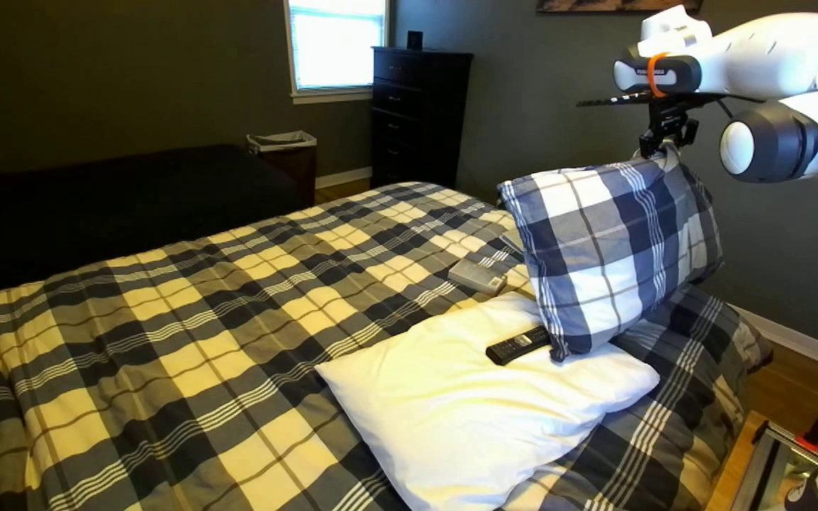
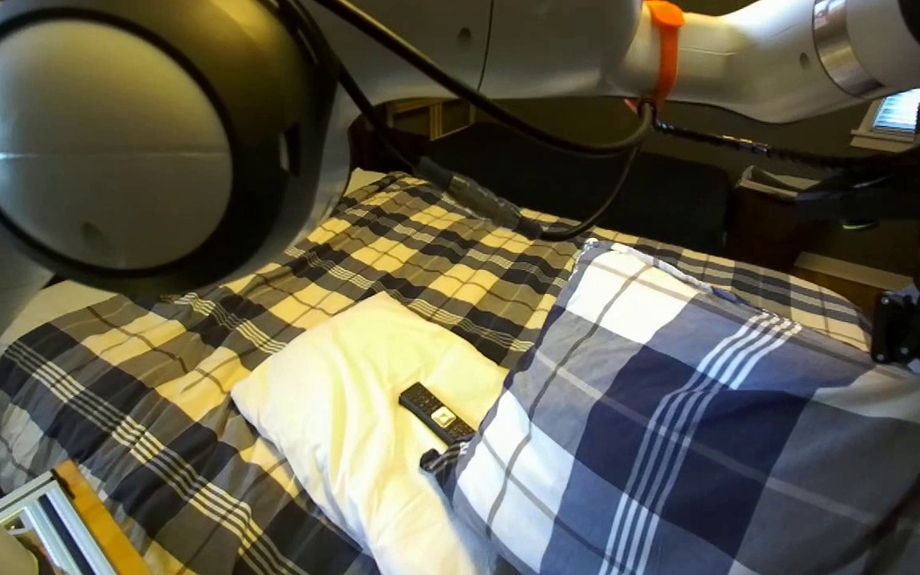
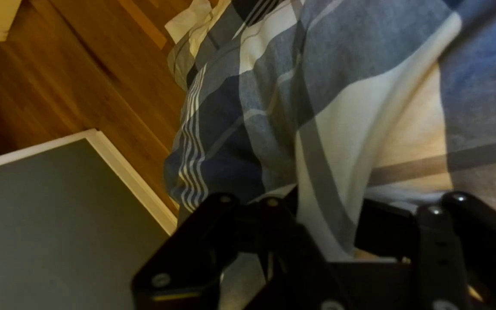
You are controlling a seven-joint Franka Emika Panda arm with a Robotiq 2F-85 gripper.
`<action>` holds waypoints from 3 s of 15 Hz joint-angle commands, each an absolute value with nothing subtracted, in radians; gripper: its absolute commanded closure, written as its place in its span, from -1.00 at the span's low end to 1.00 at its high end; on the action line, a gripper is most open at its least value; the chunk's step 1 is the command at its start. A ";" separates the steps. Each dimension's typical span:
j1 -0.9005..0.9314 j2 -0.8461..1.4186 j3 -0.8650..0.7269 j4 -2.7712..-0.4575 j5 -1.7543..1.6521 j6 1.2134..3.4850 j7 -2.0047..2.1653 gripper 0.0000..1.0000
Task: Move the top pillow to the right, then put the remote on the bed
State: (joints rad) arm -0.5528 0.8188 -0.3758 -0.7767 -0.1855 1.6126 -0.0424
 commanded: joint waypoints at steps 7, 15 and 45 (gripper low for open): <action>-0.629 0.898 -0.392 -0.582 -0.311 1.596 -0.131 1.00; -0.612 0.923 -0.393 -0.601 -0.318 1.615 -0.171 1.00; -0.613 0.839 -0.263 -0.656 -0.004 1.325 -0.056 -1.00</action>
